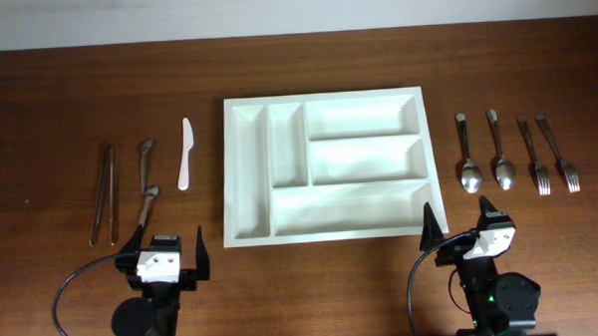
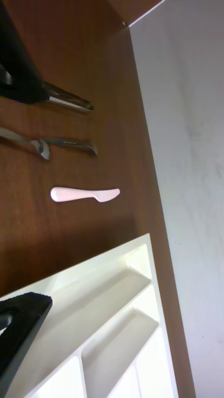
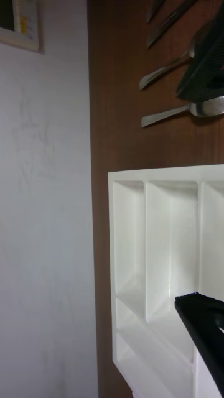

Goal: Pack container

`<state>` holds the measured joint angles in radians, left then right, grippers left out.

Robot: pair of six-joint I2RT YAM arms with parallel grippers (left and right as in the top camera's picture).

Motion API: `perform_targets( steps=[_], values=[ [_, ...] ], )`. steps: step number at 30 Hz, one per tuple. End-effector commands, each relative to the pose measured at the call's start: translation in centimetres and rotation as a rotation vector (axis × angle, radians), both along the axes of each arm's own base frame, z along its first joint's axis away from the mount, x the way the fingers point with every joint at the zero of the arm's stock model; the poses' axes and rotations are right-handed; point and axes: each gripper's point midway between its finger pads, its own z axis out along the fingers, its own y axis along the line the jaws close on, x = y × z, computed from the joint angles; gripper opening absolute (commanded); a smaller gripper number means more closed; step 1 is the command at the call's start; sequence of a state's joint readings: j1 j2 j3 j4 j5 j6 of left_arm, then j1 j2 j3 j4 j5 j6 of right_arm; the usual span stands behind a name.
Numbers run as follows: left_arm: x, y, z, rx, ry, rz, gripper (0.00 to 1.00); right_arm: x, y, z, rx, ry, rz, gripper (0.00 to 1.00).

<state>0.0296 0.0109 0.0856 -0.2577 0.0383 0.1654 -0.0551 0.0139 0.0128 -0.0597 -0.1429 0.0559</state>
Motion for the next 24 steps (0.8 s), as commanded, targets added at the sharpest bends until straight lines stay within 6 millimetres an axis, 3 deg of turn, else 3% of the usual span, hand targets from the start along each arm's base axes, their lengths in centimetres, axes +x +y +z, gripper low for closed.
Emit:
perform_targets(
  steps=[1, 24],
  values=[
    [0.0, 0.01, -0.16, 0.014, 0.001, -0.004, 0.99, -0.03, 0.27, -0.28, 0.002, 0.004, 0.012, 0.98],
    [0.0, 0.01, -0.16, 0.014, 0.001, -0.004, 0.99, -0.03, 0.26, -0.28, 0.009, 0.005, 0.011, 0.99]
  ],
)
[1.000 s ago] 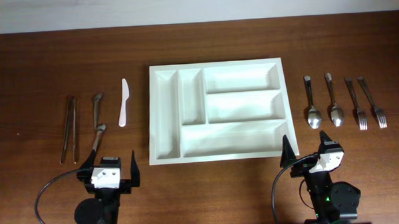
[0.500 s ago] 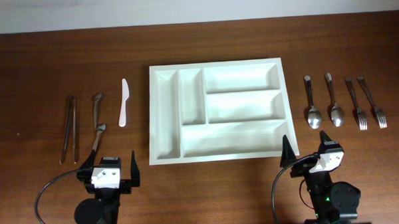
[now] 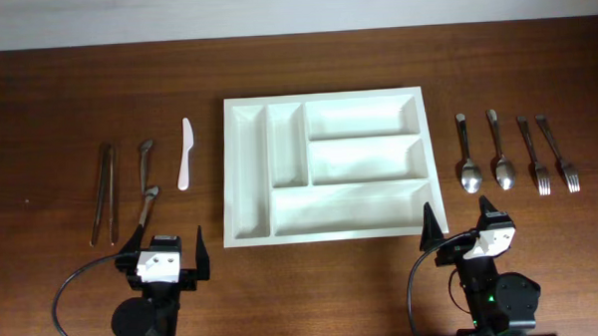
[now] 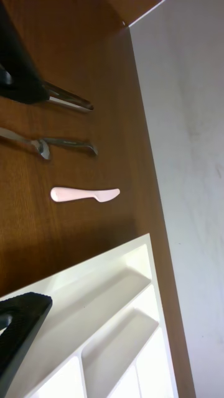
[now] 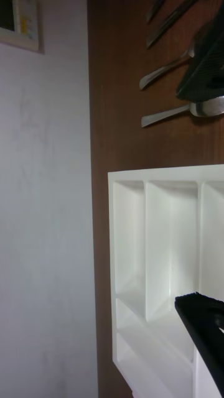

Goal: Pack container

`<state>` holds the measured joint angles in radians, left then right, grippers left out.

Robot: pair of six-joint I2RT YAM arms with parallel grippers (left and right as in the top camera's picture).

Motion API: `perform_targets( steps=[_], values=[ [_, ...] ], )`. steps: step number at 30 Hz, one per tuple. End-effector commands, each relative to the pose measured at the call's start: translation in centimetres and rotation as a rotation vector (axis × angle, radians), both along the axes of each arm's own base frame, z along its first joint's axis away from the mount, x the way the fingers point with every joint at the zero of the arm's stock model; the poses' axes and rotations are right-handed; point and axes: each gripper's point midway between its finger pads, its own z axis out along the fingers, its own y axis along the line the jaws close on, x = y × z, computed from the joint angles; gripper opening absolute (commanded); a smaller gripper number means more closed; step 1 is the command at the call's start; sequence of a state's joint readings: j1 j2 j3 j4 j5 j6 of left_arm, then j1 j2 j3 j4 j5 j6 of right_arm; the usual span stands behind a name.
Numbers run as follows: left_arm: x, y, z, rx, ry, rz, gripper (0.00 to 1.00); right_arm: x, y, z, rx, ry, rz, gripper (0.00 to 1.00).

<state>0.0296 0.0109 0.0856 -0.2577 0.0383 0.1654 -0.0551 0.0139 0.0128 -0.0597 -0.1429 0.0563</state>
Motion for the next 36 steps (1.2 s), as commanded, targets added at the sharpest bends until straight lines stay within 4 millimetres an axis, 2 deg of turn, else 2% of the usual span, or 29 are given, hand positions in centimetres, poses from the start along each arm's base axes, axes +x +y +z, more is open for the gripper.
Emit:
perform_targets(
  steps=[1, 5, 8, 9, 10, 13, 15, 18, 20, 21, 23, 24, 28, 31, 33, 36],
  values=[
    [0.0, 0.0, -0.2, 0.014, 0.001, -0.004, 0.99, 0.0, 0.2, -0.3, 0.008, 0.004, 0.007, 0.99],
    [0.0, 0.0, -0.2, 0.014, 0.001, -0.004, 0.99, 0.0, 0.2, -0.1, 0.053, 0.004, 0.008, 0.99],
    [0.0, 0.0, -0.2, 0.014, 0.001, -0.004, 0.99, -0.2, 0.2, 1.4, 0.084, -0.029, 0.006, 0.99],
    [0.0, 0.0, -0.2, 0.014, 0.001, -0.004, 0.99, -0.2, -0.4, 3.0, 0.095, -0.072, -0.027, 0.99],
    [0.0, 0.0, -0.2, 0.014, 0.001, -0.004, 0.99, -0.2, -1.7, 4.9, 0.112, -0.099, -0.107, 0.99],
    [0.0, 0.0, -0.2, 0.014, 0.001, -0.004, 0.99, 0.1, -4.9, 7.8, 0.107, -0.091, -0.289, 0.99],
    [0.0, 0.0, -0.2, 0.014, 0.001, -0.004, 0.99, 1.5, -5.8, 9.6, 0.061, -0.037, -0.319, 0.99],
    [0.0, 0.0, -0.2, 0.014, 0.001, -0.004, 0.99, 5.1, -6.1, 11.9, 0.039, 0.095, -0.288, 0.99],
    [0.0, 0.0, -0.2, 0.014, 0.001, -0.004, 0.99, 7.6, -7.1, 13.4, 0.048, 0.218, -0.29, 0.98],
    [0.0, 0.0, -0.2, 0.014, 0.001, -0.004, 0.99, 9.0, -8.2, 14.4, 0.059, 0.321, -0.307, 0.99],
    [0.0, 0.0, -0.2, 0.014, 0.001, -0.004, 0.99, 10.5, -10.0, 15.5, 0.078, 0.457, -0.344, 0.99],
    [0.0, 0.0, -0.2, 0.014, 0.001, -0.004, 0.99, 11.8, -11.7, 16.5, 0.104, 0.59, -0.368, 0.99],
    [0.0, 0.0, -0.2, 0.014, 0.001, -0.004, 0.99, 13.3, -13.3, 15.8, 0.045, 0.779, -0.338, 0.99],
    [0.0, 0.0, -0.2, 0.014, 0.001, -0.004, 0.99, 14.9, -13.7, 13.0, -0.033, 0.892, -0.257, 0.99],
    [0.0, 0.0, -0.2, 0.014, 0.001, -0.004, 0.99, 16.3, -14.0, 9.5, -0.026, 0.976, -0.231, 0.99],
    [0.0, 0.0, -0.2, 0.014, 0.001, -0.004, 0.99, 16.6, -14.1, 7.0, -0.012, 1.051, -0.219, 0.99]
  ],
)
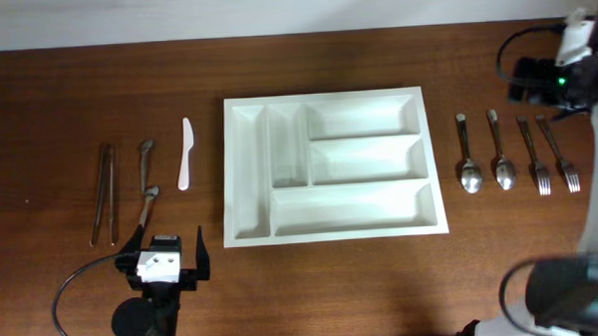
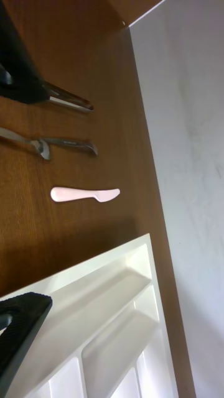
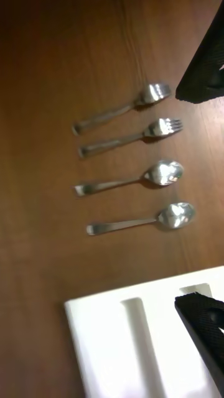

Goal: Pack container
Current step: 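Move the right gripper to the leftmost spoon and grasp it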

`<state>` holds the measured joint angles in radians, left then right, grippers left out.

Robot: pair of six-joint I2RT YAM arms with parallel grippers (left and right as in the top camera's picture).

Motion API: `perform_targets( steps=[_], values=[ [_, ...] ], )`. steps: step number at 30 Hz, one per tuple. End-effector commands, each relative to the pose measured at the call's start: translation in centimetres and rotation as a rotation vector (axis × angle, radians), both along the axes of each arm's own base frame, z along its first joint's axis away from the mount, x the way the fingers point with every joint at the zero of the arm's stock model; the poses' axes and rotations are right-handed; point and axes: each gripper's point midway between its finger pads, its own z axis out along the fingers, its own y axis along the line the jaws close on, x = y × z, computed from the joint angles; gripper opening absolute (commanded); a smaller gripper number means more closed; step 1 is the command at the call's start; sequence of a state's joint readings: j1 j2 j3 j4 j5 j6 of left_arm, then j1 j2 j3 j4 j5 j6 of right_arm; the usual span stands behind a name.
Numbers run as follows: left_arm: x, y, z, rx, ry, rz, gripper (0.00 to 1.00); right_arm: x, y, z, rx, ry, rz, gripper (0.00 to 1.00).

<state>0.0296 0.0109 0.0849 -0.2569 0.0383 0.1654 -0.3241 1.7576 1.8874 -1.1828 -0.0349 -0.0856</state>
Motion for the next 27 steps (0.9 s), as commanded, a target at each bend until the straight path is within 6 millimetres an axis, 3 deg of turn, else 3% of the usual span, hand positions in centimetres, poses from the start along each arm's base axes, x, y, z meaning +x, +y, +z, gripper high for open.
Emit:
perform_targets(
  steps=[1, 6, 15, 23, 27],
  values=[
    [0.0, 0.0, -0.1, 0.014, 0.001, -0.004, 0.99, 0.6, 0.0, -2.4, 0.018, 0.07, 0.049, 0.99],
    [0.0, 0.0, -0.1, 0.014, 0.001, -0.004, 0.99, 1.4, 1.6, -5.6, 0.06, 0.136, 0.264, 0.95],
    [0.0, 0.0, -0.1, 0.014, 0.001, -0.004, 0.99, 1.1, 3.1, -11.7, 0.092, 0.277, 0.426, 0.8],
    [0.0, 0.0, -0.1, 0.014, 0.001, -0.004, 0.99, 1.1, 3.0, -17.9, 0.09, 0.429, 0.415, 0.67],
    [0.0, 0.0, -0.1, 0.014, 0.001, -0.004, 0.99, 0.8, 2.4, -19.6, 0.091, 0.476, 0.358, 0.63]
  ],
)
